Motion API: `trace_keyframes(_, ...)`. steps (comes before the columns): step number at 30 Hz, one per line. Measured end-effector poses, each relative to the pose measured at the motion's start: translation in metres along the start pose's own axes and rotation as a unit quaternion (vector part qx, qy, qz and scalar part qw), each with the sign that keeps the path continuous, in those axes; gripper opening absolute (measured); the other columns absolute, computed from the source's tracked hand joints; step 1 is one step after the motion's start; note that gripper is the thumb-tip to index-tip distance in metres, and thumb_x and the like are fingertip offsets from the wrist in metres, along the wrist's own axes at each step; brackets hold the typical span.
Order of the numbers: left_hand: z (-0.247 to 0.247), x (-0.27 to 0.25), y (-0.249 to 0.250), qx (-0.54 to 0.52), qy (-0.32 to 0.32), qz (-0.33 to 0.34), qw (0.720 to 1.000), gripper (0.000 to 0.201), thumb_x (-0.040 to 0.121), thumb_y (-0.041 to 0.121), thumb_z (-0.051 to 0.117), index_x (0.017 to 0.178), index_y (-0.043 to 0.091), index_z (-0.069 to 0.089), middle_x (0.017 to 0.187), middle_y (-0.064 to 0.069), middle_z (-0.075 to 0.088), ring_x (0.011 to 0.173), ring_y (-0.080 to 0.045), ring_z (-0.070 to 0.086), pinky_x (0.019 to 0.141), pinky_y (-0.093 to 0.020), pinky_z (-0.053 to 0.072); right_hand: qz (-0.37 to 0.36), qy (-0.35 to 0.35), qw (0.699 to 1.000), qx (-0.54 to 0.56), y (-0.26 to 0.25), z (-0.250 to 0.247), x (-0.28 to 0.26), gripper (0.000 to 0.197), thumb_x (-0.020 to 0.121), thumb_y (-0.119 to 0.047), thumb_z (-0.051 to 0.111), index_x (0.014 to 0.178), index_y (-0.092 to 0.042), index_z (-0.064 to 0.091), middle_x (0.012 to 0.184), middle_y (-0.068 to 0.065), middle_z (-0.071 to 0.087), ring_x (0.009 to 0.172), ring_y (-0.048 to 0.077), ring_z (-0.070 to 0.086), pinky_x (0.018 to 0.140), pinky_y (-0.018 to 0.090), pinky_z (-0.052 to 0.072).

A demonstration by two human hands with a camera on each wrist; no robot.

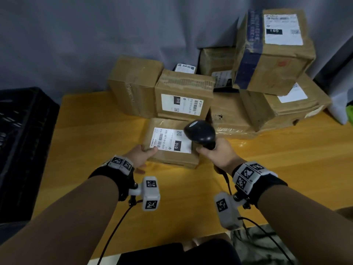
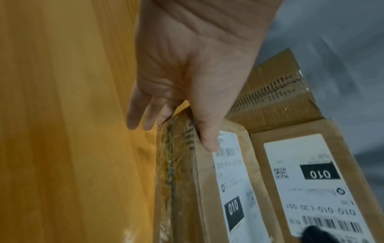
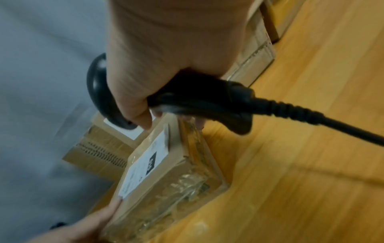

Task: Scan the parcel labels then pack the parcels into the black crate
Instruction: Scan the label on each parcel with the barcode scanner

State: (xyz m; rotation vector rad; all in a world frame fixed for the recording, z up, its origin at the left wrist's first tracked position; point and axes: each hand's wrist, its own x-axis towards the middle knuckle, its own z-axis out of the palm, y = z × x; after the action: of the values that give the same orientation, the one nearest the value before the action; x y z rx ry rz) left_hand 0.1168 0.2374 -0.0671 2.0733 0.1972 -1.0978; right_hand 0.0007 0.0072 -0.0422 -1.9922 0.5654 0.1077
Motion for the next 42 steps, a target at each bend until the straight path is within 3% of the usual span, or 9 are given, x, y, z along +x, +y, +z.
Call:
trace_keyframes(5,-0.001,-0.006,0.008,-0.095,0.004,0.008,0.995,0.066,0.082,0.049,0.069,0.137,0.031,0.036,0.132,-0.009,0.049,0.114,-0.033,0.051,0.072,-0.042,0.055,0.063,-0.081,0.995,0.018,0.0,0.009,0.002,0.013,0.082,-0.01,0.069,0.094,-0.01,0.066,0.084,0.01,0.07,0.078,0.022,0.063,0.074,0.038,0.054)
trace_keyframes(16,-0.052,-0.056,0.065,-0.144,-0.006,0.153,0.978,0.052,0.079,0.027,0.071,0.124,0.028,0.044,0.114,-0.004,0.054,0.101,-0.023,0.059,0.086,-0.046,0.056,0.04,-0.092,0.989,0.108,-0.044,-0.011,-0.004,0.012,0.087,-0.012,0.07,0.094,-0.004,0.065,0.065,0.008,0.064,0.05,0.019,0.062,0.055,0.031,0.055)
trace_keyframes(20,-0.073,-0.092,0.105,-0.137,0.05,0.228,0.963,0.066,0.05,0.037,0.067,0.115,0.037,0.056,0.105,-0.001,0.057,0.093,-0.016,0.053,0.079,-0.03,0.045,-0.076,0.07,0.991,0.09,-0.084,-0.041,-0.003,0.017,0.085,-0.025,0.073,0.08,-0.01,0.065,0.052,-0.001,0.061,0.047,0.014,0.057,0.051,0.028,0.047)
trace_keyframes(24,-0.082,-0.115,0.144,-0.067,0.1,0.309,0.943,0.092,0.046,0.037,0.069,0.134,0.029,0.043,0.105,-0.002,0.055,0.102,-0.016,0.052,0.091,-0.029,0.041,-0.122,0.118,0.967,0.19,-0.125,-0.079,0.012,0.031,0.085,-0.024,0.073,0.112,-0.017,0.062,0.094,-0.003,0.07,0.088,0.009,0.065,0.075,0.023,0.049)
trace_keyframes(27,-0.075,-0.123,0.167,-0.081,0.137,0.312,0.937,0.1,0.065,0.039,0.074,0.149,0.021,0.025,0.121,0.001,0.055,0.111,-0.014,0.052,0.1,-0.027,0.038,-0.101,0.091,0.962,0.237,-0.136,-0.088,0.023,0.034,0.081,-0.02,0.076,0.112,-0.013,0.063,0.1,0.004,0.073,0.094,0.016,0.069,0.088,0.037,0.053)
trace_keyframes(31,-0.052,-0.117,0.172,-0.133,0.152,0.322,0.925,0.042,0.087,0.051,0.061,0.114,0.02,0.066,0.111,0.009,0.068,0.112,-0.015,0.062,0.103,-0.035,0.044,-0.092,0.16,0.951,0.248,-0.136,-0.084,0.031,0.037,0.08,-0.01,0.076,0.113,-0.013,0.06,0.102,0.002,0.07,0.099,0.018,0.066,0.093,0.039,0.052)
trace_keyframes(34,-0.041,-0.112,0.171,-0.081,0.084,0.313,0.943,0.065,0.091,0.054,0.053,0.148,0.027,0.036,0.144,0.009,0.046,0.133,-0.011,0.043,0.111,-0.03,0.033,-0.087,0.206,0.947,0.232,-0.134,-0.084,0.037,0.035,0.08,-0.009,0.075,0.11,-0.015,0.058,0.1,0.001,0.068,0.098,0.019,0.065,0.095,0.04,0.051)
trace_keyframes(38,-0.042,-0.109,0.176,-0.016,-0.017,0.268,0.963,0.103,0.085,0.03,0.069,0.152,0.032,-0.01,0.149,0.005,0.034,0.128,-0.015,0.043,0.082,-0.022,0.053,-0.075,0.228,0.951,0.195,-0.131,-0.084,0.046,0.039,0.079,-0.012,0.074,0.116,-0.014,0.059,0.107,0.005,0.069,0.103,0.023,0.065,0.098,0.044,0.05)
trace_keyframes(42,-0.055,-0.104,0.181,0.007,-0.004,0.306,0.952,0.092,0.083,0.013,0.073,0.153,0.022,0.012,0.129,0.005,0.06,0.103,-0.004,0.064,0.068,-0.014,0.054,-0.089,0.241,0.955,0.145,-0.136,-0.093,0.052,0.029,0.081,-0.018,0.072,0.108,-0.012,0.063,0.102,0.008,0.07,0.099,0.025,0.066,0.094,0.043,0.052)
